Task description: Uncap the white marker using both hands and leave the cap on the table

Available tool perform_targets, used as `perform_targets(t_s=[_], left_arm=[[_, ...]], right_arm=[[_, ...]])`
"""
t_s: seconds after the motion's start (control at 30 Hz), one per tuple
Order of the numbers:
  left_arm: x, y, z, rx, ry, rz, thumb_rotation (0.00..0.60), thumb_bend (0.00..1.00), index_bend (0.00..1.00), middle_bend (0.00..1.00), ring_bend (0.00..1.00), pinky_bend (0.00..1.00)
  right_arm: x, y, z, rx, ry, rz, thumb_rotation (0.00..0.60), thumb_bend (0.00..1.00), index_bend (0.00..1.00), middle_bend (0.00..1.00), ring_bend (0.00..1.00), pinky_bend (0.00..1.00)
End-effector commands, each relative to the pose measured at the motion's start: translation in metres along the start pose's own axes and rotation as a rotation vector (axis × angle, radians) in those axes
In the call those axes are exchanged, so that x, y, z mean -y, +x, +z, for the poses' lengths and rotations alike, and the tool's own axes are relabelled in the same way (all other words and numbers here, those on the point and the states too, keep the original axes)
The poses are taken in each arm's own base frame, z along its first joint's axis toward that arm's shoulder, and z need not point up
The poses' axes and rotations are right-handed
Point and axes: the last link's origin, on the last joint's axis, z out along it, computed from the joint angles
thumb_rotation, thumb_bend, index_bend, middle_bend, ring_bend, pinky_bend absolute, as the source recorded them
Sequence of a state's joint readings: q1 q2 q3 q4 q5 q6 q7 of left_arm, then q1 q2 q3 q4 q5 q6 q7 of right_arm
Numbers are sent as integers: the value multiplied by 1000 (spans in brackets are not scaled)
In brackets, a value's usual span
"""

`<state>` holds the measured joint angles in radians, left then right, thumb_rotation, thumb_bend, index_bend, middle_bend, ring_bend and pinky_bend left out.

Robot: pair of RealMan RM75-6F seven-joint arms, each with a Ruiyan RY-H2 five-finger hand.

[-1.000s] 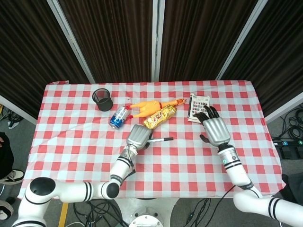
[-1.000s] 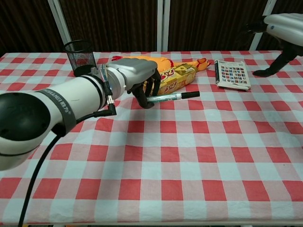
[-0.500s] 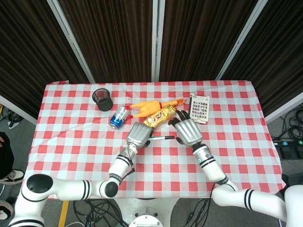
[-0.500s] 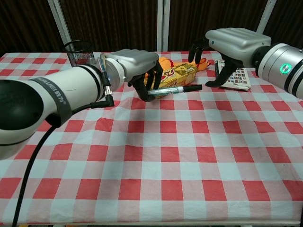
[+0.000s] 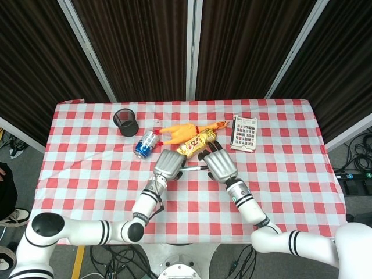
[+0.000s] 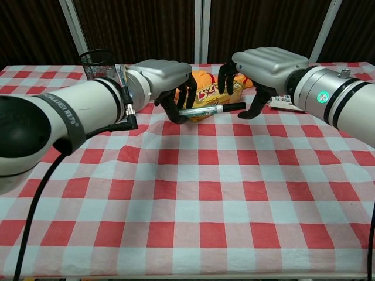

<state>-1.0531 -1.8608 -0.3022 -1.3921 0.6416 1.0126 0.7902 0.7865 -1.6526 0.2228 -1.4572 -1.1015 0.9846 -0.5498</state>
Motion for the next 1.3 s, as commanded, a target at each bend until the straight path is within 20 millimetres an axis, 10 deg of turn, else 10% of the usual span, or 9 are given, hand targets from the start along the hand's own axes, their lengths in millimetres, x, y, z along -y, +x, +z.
perform_targets(t_s=[0.03,1.3], left_arm=[[1,0,0,1,4,-2,600,424,544,562,529,580],[-4,1,-7,5,5,-19,600,424,542,562,529,580]], right_arm=[[2,-2,1,-3,-1,0,600,113,420,410,133,143],[4,-12,9,-36,-12,10,600,112,590,536,242,189]])
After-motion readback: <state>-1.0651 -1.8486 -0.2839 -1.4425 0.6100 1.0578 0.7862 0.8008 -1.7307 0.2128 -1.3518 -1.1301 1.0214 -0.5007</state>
